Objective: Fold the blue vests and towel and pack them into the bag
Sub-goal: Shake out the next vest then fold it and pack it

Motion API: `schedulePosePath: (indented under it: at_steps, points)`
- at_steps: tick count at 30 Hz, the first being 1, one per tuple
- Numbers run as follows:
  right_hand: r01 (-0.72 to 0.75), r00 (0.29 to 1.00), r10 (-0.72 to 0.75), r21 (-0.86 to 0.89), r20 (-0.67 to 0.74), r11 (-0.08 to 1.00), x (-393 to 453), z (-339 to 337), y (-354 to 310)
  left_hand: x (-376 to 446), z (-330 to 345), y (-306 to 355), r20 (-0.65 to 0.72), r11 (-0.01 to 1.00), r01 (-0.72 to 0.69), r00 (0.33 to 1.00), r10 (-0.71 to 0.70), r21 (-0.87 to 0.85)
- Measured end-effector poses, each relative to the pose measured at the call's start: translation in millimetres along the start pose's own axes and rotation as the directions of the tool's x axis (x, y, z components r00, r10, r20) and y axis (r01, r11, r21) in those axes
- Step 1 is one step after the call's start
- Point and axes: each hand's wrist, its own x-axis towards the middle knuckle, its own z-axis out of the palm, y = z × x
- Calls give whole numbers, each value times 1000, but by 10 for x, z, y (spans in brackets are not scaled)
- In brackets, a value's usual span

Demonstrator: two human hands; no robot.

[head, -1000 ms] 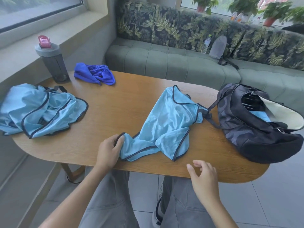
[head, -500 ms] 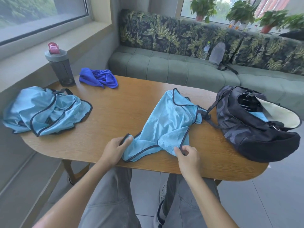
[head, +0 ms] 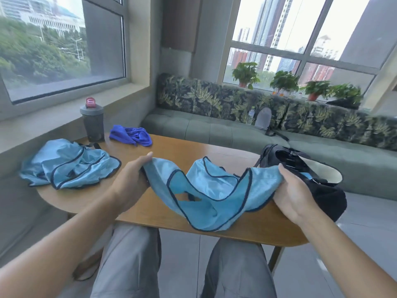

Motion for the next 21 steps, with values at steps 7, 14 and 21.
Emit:
schedulePosePath:
  at_steps: [7,14,21]
  points:
    - [118,972,-110,-28,206,993,-441,220,-970,-303,198,1029,190,989,65,978,-90,133]
    - [172,979,-141,-237,144,956,-799,352,-2118,-564,245,2038,-1,885,194,977,-214,423]
    - [363,907,-339,-53,251,930,-1020,192,-2763,-684,370,2762,169,977,-76,985,41,200]
